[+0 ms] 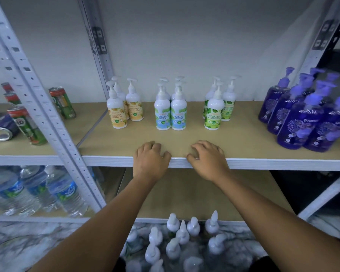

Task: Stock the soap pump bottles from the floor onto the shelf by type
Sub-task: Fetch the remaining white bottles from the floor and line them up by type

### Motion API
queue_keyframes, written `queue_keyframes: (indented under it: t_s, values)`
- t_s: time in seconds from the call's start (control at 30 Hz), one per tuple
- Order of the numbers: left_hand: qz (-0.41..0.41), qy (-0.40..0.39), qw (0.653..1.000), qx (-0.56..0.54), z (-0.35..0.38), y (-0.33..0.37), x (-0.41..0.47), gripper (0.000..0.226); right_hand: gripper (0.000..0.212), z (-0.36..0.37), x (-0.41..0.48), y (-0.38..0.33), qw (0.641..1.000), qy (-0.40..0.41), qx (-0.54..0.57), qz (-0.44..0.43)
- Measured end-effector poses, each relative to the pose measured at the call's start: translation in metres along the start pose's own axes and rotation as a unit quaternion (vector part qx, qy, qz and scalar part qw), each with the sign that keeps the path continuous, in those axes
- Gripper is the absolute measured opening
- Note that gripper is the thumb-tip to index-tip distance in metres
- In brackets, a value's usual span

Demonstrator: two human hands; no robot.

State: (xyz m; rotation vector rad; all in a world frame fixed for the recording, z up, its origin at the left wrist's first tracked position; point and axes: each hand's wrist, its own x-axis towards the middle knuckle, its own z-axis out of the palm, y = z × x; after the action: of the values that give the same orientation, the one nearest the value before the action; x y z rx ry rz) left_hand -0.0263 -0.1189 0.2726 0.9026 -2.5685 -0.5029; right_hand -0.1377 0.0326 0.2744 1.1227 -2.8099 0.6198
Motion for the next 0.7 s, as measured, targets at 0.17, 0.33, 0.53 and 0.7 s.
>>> queue_keyframes:
  t_s: [0.17, 0.33, 0.53, 0.7]
  values:
    - [-0.001, -0.014, 0.999, -0.044, -0.003, 0.007, -0.071, 0.053, 0.044, -0.002, -0.065, 0.012, 0.995, 0.045, 0.090, -0.009]
    - [-0.065, -0.072, 0.980, -0.176, 0.026, 0.019, -0.142, 0.037, 0.025, 0.019, -0.144, 0.031, 0.977, 0.042, 0.189, 0.084]
    - [-0.147, -0.135, 0.946, -0.257, 0.094, 0.024, -0.216, 0.030, 0.010, 0.073, -0.220, 0.062, 0.943, -0.109, 0.235, 0.208]
    - [-0.270, -0.173, 0.891, -0.321, 0.156, 0.017, -0.255, 0.025, 0.030, 0.082, -0.243, 0.093, 0.926, -0.205, 0.183, 0.259]
